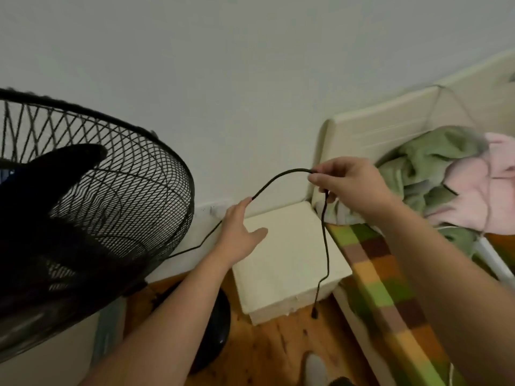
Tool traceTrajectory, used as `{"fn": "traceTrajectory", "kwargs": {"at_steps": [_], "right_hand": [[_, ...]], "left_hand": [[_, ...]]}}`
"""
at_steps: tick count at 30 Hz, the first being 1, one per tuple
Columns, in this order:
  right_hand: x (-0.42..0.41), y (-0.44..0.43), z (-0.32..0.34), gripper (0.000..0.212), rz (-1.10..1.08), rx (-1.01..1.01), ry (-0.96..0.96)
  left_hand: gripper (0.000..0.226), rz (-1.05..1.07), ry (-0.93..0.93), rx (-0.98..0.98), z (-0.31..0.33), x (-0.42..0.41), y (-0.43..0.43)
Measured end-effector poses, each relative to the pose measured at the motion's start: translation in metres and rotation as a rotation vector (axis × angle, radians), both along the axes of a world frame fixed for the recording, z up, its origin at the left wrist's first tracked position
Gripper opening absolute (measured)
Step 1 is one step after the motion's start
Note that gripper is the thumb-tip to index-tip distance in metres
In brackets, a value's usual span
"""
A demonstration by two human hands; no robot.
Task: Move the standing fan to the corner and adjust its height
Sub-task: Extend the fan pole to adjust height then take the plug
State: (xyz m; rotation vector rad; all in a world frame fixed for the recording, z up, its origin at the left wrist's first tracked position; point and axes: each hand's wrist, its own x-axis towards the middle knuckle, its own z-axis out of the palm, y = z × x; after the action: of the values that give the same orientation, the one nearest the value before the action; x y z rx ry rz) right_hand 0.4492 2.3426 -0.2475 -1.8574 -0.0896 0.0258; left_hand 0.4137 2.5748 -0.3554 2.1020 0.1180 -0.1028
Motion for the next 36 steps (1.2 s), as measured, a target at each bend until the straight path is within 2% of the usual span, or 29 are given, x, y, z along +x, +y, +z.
{"fn": "traceTrajectory", "kwargs": {"at_steps": [2,4,10,13,17,18,19,21,22,24,27,29,32,36], "right_hand": [[0.017,-0.013,0.01,0.011,0.054,0.022,-0.015],[0.034,-0.022,0.018,0.012,0.12,0.02,-0.014],[0.074,-0.014,0.022,0.012,0.275,0.162,0.037],[0.087,0.002,0.017,0.011,0.336,0.241,0.066],[0.096,0.019,0.005,0.009,0.415,0.323,0.121],[0.099,0.021,0.002,0.009,0.426,0.353,0.128],[0.104,0.022,-0.003,0.01,0.419,0.388,0.129],[0.112,0.019,-0.018,0.013,0.292,0.404,0.136],[0.116,0.017,-0.03,0.018,0.187,0.375,0.177],[0.119,0.011,-0.061,0.025,0.008,0.3,0.383],[0.105,0.012,-0.11,0.032,-0.013,0.191,0.795],[0.095,0.021,-0.135,0.039,0.002,0.17,0.953],[0.091,0.039,-0.158,0.039,0.035,0.14,1.029],[0.094,0.062,-0.172,0.021,-0.007,0.118,1.077]], "left_hand": [[0.09,-0.057,-0.047,-0.045,0.011,0.015,-0.023],[0.094,-0.068,-0.113,-0.029,0.022,0.03,-0.043],[0.088,-0.079,-0.005,-0.109,0.039,0.055,-0.073],[0.069,-0.016,0.015,-0.187,0.039,0.062,-0.076],[0.014,0.105,-0.006,-0.198,0.043,0.073,-0.076],[0.008,0.134,-0.005,-0.208,0.043,0.076,-0.075],[0.012,0.174,-0.006,-0.225,0.043,0.08,-0.074],[0.017,0.271,-0.015,-0.312,0.045,0.085,-0.07],[0.017,0.321,-0.022,-0.374,0.045,0.088,-0.067],[0.017,0.399,-0.032,-0.492,0.044,0.094,-0.06],[0.018,0.457,-0.043,-0.604,0.044,0.104,-0.053],[0.019,0.446,-0.036,-0.65,0.044,0.11,-0.046],[0.019,0.421,-0.013,-0.717,0.041,0.113,-0.033],[0.02,0.498,0.023,-0.906,0.038,0.117,-0.015]]}}
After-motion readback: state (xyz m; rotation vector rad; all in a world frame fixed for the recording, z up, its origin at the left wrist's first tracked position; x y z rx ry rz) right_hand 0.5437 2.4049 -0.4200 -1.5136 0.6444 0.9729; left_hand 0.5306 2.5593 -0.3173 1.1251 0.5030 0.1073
